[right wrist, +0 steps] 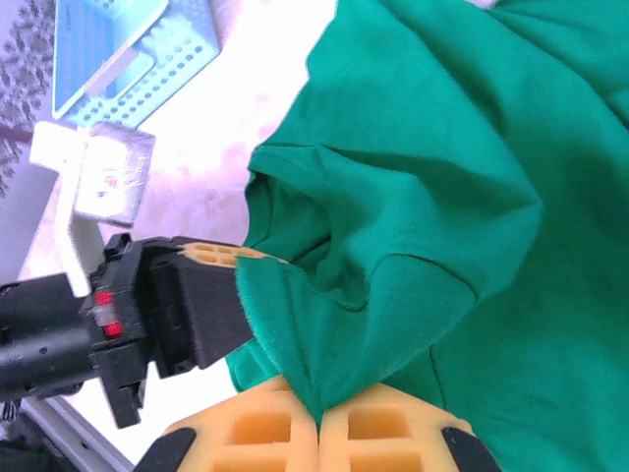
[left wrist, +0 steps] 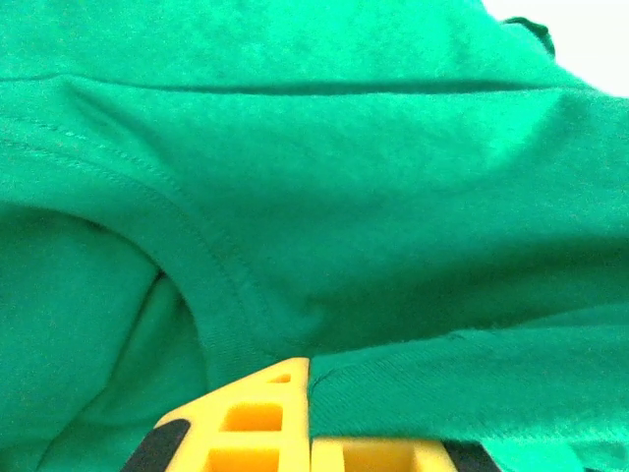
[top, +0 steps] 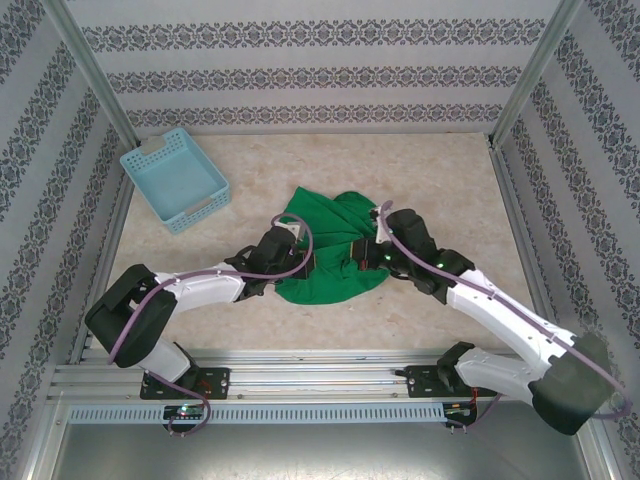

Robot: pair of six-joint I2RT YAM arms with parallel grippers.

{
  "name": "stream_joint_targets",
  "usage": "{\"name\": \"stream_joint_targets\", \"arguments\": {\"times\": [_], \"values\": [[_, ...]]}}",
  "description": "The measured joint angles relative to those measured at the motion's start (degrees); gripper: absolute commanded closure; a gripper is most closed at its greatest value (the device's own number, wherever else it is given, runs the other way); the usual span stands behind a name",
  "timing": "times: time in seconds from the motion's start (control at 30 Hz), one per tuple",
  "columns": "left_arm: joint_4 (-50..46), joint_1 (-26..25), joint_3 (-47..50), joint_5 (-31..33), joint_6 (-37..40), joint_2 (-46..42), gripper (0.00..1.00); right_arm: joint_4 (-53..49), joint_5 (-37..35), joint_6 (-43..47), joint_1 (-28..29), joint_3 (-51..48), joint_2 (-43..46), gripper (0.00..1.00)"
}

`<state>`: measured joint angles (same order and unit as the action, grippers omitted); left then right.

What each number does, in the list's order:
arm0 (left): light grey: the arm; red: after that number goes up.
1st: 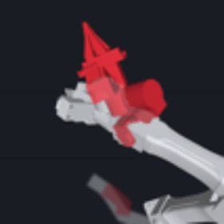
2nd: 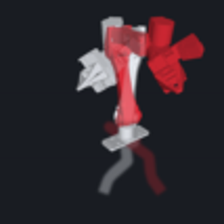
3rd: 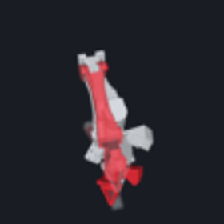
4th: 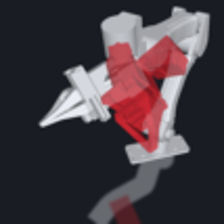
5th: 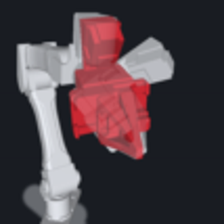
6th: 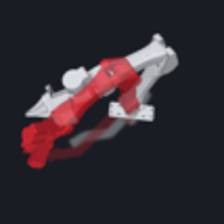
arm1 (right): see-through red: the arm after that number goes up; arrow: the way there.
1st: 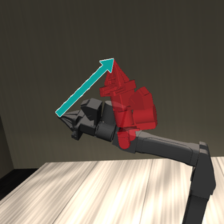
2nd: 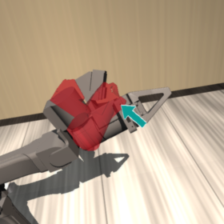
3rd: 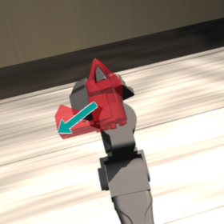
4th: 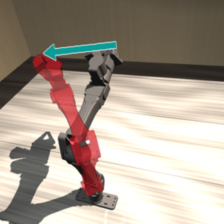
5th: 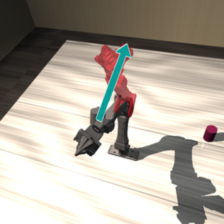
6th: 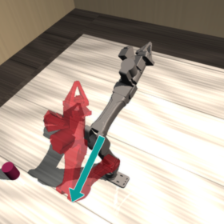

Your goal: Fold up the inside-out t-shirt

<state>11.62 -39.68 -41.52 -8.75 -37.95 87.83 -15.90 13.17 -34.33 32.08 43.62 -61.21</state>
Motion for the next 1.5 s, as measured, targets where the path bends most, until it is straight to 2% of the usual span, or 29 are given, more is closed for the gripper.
{"name": "stream_joint_targets", "arguments": {"times": [0.13,0.3,0.57,0.67,0.77,0.9,1.03,1.13,1.27,1.5], "values": [[-0.3,0.0,-1.1,-0.6,0.4,0.0,1.00,1.6,4.2,-2.2,-5.6,-3.7,0.5,1.00],[-1.7,-0.1,-2.6,-2.6,2.0,0.9,1.00,3.1,5.0,-2.8,-7.2,-3.9,-2.7,1.00],[-4.3,-1.5,-5.2,-3.3,3.7,3.0,0.98,0.2,-0.5,1.8,-11.0,7.0,-17.6,1.00],[-4.3,-1.6,-6.1,-3.2,4.1,3.0,1.00,-1.7,-3.5,4.4,-11.6,11.0,-22.3,0.90],[-4.8,-1.6,-6.3,-3.3,4.1,3.0,1.00,-3.8,-5.6,6.5,-11.6,11.9,-23.4,0.73],[-5.2,-1.6,-6.3,-3.5,4.0,3.3,1.00,-7.0,-9.4,7.8,-8.8,11.2,-18.1,0.63],[-5.2,-1.6,-6.3,-4.5,3.4,3.8,1.00,-8.4,-12.3,7.5,-0.7,9.2,-8.3,0.62],[-5.2,-1.6,-6.4,-4.8,3.1,4.2,1.00,-8.4,-12.6,6.1,4.3,7.8,-5.6,0.63],[-5.2,-1.6,-6.4,-5.3,3.0,4.2,1.00,-8.6,-13.5,4.3,6.6,5.8,-9.2,0.63],[-5.2,-1.6,-6.4,-5.9,3.0,4.2,1.00,-7.5,-13.8,2.8,6.7,5.7,-18.6,0.65]]}}
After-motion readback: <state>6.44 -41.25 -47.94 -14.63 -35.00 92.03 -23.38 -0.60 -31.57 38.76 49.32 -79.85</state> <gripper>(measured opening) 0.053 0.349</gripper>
